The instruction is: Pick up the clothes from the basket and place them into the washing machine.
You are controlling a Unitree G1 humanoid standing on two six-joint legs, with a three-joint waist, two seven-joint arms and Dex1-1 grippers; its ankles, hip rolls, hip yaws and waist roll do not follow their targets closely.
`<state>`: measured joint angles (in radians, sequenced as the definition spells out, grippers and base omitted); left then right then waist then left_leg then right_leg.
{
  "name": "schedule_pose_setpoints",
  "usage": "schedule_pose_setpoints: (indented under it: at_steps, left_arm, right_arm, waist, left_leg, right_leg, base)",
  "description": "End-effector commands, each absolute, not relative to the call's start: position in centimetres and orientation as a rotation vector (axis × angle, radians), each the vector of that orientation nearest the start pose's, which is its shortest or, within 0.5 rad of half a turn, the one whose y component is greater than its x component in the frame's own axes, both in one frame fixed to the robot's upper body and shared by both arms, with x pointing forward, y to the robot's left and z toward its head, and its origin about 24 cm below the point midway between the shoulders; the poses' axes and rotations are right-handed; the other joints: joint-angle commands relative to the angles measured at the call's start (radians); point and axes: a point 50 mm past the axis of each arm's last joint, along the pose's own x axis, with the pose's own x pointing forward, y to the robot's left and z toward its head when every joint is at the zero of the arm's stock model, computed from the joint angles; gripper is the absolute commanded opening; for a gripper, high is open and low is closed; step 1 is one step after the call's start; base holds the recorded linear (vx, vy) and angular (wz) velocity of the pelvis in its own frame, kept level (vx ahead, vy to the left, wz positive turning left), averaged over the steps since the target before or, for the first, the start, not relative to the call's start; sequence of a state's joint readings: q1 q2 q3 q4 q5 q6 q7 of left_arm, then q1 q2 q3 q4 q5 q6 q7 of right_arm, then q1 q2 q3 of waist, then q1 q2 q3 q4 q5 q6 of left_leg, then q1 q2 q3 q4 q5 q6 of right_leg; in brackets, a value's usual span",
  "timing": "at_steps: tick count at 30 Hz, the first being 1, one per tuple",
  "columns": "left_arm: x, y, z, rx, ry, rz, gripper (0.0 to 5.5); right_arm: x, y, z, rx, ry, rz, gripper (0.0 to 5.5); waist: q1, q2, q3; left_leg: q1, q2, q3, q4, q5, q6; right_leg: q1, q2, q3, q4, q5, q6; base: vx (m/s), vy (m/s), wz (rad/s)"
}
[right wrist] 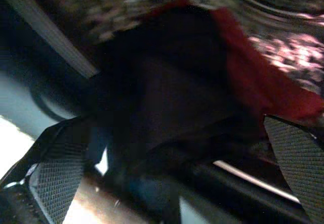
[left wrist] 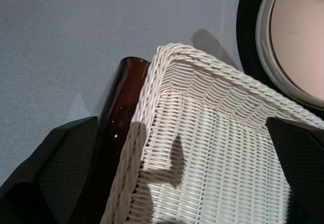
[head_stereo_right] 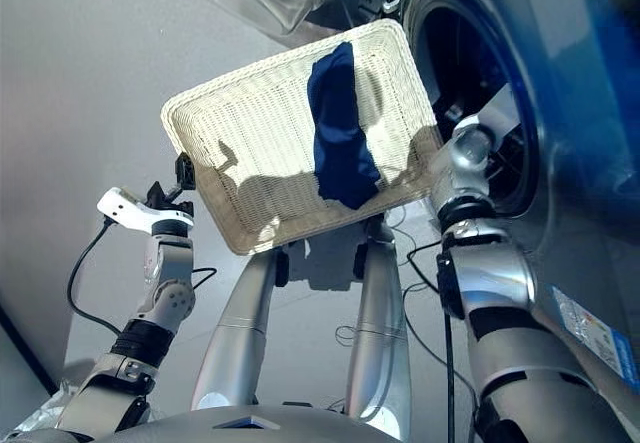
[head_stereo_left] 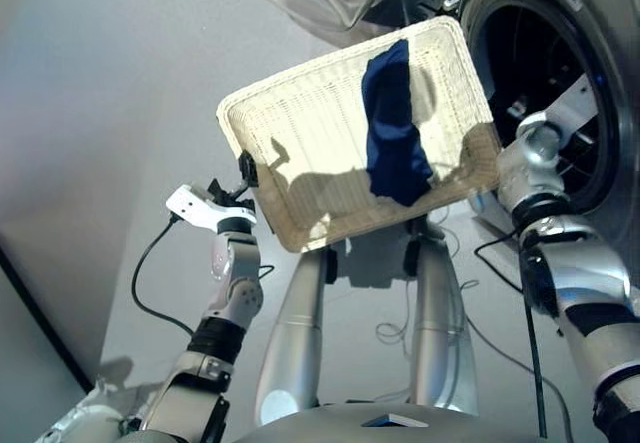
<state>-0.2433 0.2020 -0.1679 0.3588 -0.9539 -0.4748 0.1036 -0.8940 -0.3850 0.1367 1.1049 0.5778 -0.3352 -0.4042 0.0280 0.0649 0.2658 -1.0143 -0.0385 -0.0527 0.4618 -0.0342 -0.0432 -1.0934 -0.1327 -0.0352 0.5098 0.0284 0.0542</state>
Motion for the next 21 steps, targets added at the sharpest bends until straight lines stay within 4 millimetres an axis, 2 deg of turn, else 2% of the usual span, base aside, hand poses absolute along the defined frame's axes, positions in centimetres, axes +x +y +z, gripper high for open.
schedule_pose_setpoints:
  at_steps: [1, 5, 7, 8, 12, 16, 21]
  left_arm:
    - [28.6, 20.1, 5.4, -0.661, -0.284, 0.207, 5.50]
    - [28.8, 20.1, 5.3, -0.587, -0.278, 0.205, 5.50]
    - [28.9, 20.1, 5.5, -0.579, -0.281, 0.206, 5.50]
    - [29.1, 20.0, 5.6, -0.565, -0.284, 0.200, 5.50]
    - [29.4, 19.4, 5.4, -0.521, -0.253, 0.175, 5.50]
    - [29.4, 18.8, 5.6, -0.510, -0.256, 0.155, 5.50]
    - [29.6, 18.0, 6.0, -0.495, -0.260, 0.111, 5.50]
  right_arm:
    - [38.9, -22.9, 13.8, 0.024, -0.216, -0.419, 5.50]
    - [38.5, -20.7, 10.8, -0.051, -0.131, -0.306, 5.50]
    - [38.4, -20.2, 10.3, -0.060, -0.117, -0.287, 5.50]
    - [38.3, -19.1, 9.4, -0.098, -0.085, -0.239, 5.50]
    - [38.1, -17.1, 7.9, -0.087, -0.035, -0.157, 5.50]
    - [38.1, -15.0, 7.9, -0.094, -0.033, -0.061, 5.50]
    - [38.7, -13.8, 9.0, -0.077, -0.048, 0.004, 5.50]
  waist:
    - [0.013, 0.008, -0.032]
    - [0.022, 0.001, -0.031]
    - [0.023, 0.001, -0.029]
    - [0.031, 0.002, -0.028]
    - [0.040, 0.010, -0.018]
    - [0.050, 0.025, -0.006]
    - [0.064, 0.047, 0.018]
  left_leg:
    - [0.019, -0.043, 0.010, -0.108, 0.020, 0.056]
    - [0.069, -0.040, 0.000, -0.185, 0.053, 0.048]
    - [0.073, -0.042, -0.002, -0.196, 0.059, 0.047]
    - [0.070, -0.044, -0.003, -0.206, 0.067, 0.045]
    - [0.037, -0.049, -0.006, -0.179, 0.060, 0.057]
    - [-0.012, -0.049, -0.005, -0.146, 0.055, 0.065]
    - [-0.072, -0.056, -0.004, -0.087, 0.044, 0.071]
  right_leg:
    - [0.061, 0.043, -0.058, -0.115, 0.040, 0.004]
    - [0.107, 0.042, -0.069, -0.178, 0.056, 0.010]
    - [0.112, 0.040, -0.073, -0.186, 0.059, 0.011]
    - [0.109, 0.039, -0.076, -0.188, 0.058, 0.012]
    - [0.070, 0.037, -0.073, -0.148, 0.050, 0.010]
    - [0.014, 0.031, -0.067, -0.087, 0.031, 0.009]
    - [-0.054, 0.022, -0.061, 0.006, 0.006, 0.008]
  base:
    - [0.000, 0.000, 0.000]
    - [0.000, 0.000, 0.000]
    - [0.000, 0.000, 0.000]
    - [0.000, 0.000, 0.000]
    - [0.000, 0.000, 0.000]
    - [0.000, 0.000, 0.000]
    - [0.000, 0.000, 0.000]
